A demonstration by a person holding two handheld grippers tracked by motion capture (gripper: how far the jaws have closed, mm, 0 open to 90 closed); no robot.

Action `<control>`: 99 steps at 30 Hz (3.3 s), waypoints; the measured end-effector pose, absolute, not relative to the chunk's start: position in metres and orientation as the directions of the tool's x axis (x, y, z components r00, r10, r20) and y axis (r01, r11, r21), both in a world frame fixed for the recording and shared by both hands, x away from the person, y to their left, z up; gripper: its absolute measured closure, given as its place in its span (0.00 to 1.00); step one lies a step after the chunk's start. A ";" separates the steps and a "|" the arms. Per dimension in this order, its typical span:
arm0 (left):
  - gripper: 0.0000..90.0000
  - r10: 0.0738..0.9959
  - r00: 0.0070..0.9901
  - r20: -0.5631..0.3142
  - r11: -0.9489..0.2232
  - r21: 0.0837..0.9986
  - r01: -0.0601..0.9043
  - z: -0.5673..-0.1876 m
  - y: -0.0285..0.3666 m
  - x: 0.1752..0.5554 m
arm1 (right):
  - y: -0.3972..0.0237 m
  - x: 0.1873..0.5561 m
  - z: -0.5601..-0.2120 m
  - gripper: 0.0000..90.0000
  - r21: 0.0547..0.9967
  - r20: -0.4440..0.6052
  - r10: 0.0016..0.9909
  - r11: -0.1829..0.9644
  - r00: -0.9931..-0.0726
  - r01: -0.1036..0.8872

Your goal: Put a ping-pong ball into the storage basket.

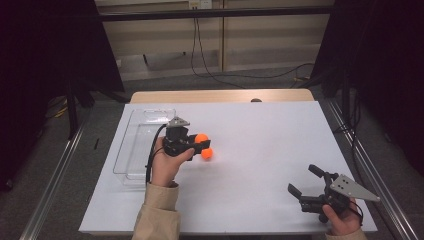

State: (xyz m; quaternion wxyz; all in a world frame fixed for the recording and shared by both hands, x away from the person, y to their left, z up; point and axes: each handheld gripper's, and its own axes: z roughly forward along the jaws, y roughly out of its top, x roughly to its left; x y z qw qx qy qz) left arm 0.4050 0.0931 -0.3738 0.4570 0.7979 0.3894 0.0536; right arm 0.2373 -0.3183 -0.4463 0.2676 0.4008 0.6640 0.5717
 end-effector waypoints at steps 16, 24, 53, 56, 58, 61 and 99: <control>0.57 0.691 0.673 -0.263 -0.262 0.777 0.573 -0.371 0.104 0.406 | -0.318 0.237 -0.446 0.01 0.974 0.104 0.839 0.024 -0.535 0.227; 0.57 0.698 0.664 -0.268 -0.248 0.779 0.576 -0.371 0.109 0.406 | -0.318 0.237 -0.446 0.01 0.974 0.103 0.838 0.024 -0.535 0.226; 0.57 0.731 0.632 -0.258 -0.214 0.792 0.571 -0.366 0.132 0.407 | -0.318 0.237 -0.446 0.01 0.974 0.103 0.838 0.025 -0.535 0.227; 0.57 0.739 0.624 -0.256 -0.208 0.793 0.572 -0.366 0.134 0.407 | -0.318 0.237 -0.446 0.01 0.974 0.102 0.838 0.026 -0.536 0.226; 0.57 0.743 0.622 -0.248 -0.212 0.794 0.570 -0.366 0.136 0.407 | -0.318 0.237 -0.446 0.01 0.974 0.103 0.838 0.026 -0.535 0.227; 0.57 0.746 0.618 -0.248 -0.208 0.795 0.570 -0.365 0.138 0.407 | -0.318 0.237 -0.446 0.01 0.974 0.103 0.838 0.025 -0.535 0.227; 0.57 0.803 0.562 -0.197 -0.200 0.800 0.566 -0.364 0.161 0.406 | -0.319 0.237 -0.446 0.01 0.974 0.102 0.839 0.025 -0.535 0.225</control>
